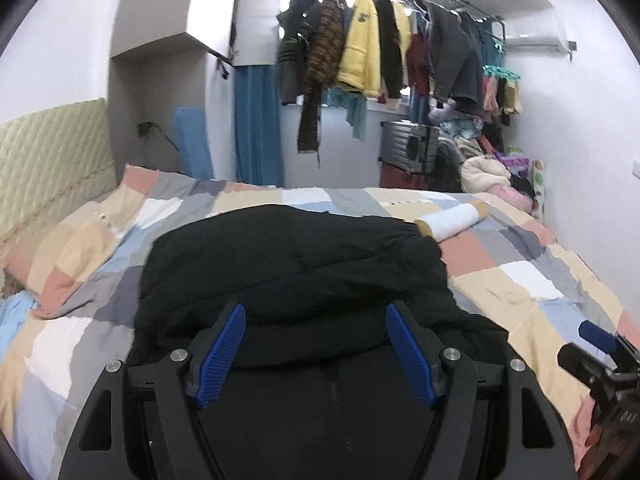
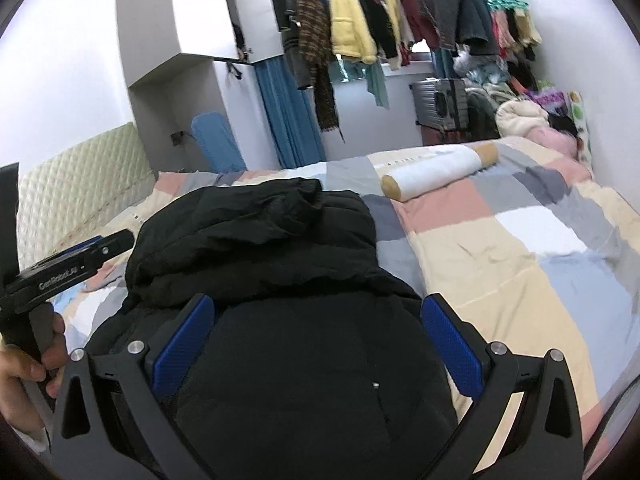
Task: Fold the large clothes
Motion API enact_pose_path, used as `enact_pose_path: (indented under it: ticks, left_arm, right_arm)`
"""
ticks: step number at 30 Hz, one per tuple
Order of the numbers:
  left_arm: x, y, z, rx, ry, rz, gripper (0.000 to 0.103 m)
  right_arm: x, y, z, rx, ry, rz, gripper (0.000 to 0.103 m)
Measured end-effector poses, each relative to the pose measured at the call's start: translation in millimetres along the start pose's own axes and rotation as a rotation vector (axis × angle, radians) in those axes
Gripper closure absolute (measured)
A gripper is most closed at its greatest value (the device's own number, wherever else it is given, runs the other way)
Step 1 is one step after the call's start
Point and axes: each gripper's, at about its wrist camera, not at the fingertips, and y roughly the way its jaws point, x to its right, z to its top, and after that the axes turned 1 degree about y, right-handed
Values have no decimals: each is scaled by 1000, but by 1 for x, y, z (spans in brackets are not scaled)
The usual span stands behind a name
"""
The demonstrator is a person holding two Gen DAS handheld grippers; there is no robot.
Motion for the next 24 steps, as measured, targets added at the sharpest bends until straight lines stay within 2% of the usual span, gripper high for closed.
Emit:
enact_pose_path:
  ticks: [6, 8, 11, 15, 18, 21, 24]
  left_arm:
    - [-31, -23, -13, 23, -31, 9, 31]
    - [-42, -30, -19, 12, -56, 25, 31]
    - [-60, -37, -37, -2, -108, -7, 31]
    - [-87, -43, -56, -25, -191, -1, 31]
    - [-96, -43, -59, -30, -206, -5, 31]
    - [-101, -42, -59, -18, -214, -9, 31]
    - [-104, -38, -60, -8, -208, -7, 31]
  right_arm:
    - [-18, -3, -5, -13, -36, 26, 0]
    - [-24, -6, -6, -13, -47, 35, 0]
    - [-31, -8, -9, -16, -58, 43, 0]
    - [-38, -5, -14, -29, -55, 55, 0]
    - [-39, -2, -13, -31, -26, 78, 0]
    - [-40, 13, -4, -39, -9, 105, 0]
    - [-32, 47, 15, -82, 58, 120, 0]
